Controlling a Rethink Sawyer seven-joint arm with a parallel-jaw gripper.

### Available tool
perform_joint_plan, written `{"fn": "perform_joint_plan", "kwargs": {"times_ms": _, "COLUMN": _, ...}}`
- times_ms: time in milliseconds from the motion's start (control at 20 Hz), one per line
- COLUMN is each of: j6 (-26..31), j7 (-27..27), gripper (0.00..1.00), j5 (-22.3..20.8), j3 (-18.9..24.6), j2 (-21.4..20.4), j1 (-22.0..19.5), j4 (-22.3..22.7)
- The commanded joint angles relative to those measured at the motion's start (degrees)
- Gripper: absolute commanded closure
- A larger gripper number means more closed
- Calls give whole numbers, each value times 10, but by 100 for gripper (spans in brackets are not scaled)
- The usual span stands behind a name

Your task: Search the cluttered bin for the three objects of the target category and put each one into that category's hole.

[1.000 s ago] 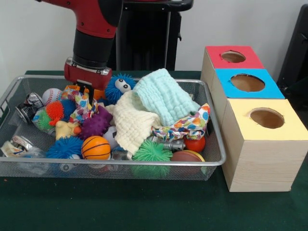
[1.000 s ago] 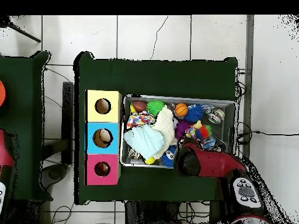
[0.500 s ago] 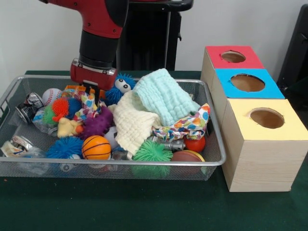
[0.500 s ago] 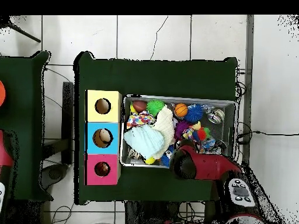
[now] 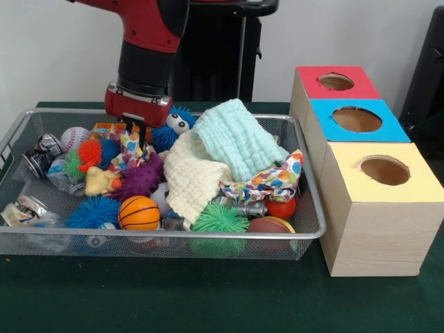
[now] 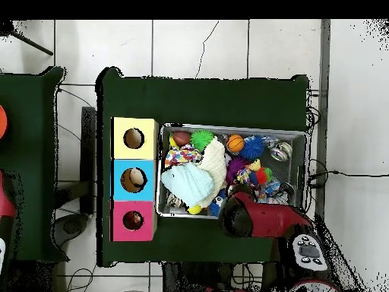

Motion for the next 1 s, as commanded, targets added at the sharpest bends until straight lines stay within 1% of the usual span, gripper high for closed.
{"fn": "perform_joint_plan", "kwargs": {"times_ms": 50, "j6": -27, "j7": 82, "gripper": 100, "j5": -3, "j3": 41, "j2": 42, "j1": 10, "j4": 59}}
{"fn": "perform_joint_plan", "kwargs": {"times_ms": 250, "j6": -9, "j7": 71, "gripper": 100, "j5": -8, "j3": 55, "j2": 35, "j1": -7, "j4": 66}}
{"fn": "perform_joint_plan", "kwargs": {"times_ms": 350, "j6": -5, "j7": 65, "gripper": 100, "j5": -10, "j3": 64, "j2": 34, "j1": -16, "j4": 63}}
{"fn": "perform_joint_plan", "kwargs": {"times_ms": 500, "j6": 22, "j7": 44, "gripper": 100, "j5": -13, "j3": 84, "j2": 30, "j1": -33, "j4": 49}}
{"fn": "perform_joint_plan", "kwargs": {"times_ms": 800, "j6": 40, "j7": 23, "gripper": 100, "j5": -21, "j3": 81, "j2": 26, "j1": -30, "j4": 22}}
{"fn": "perform_joint_plan", "kwargs": {"times_ms": 1000, "j6": 51, "j7": 15, "gripper": 100, "j5": -24, "j3": 80, "j2": 17, "j1": -29, "j4": 21}}
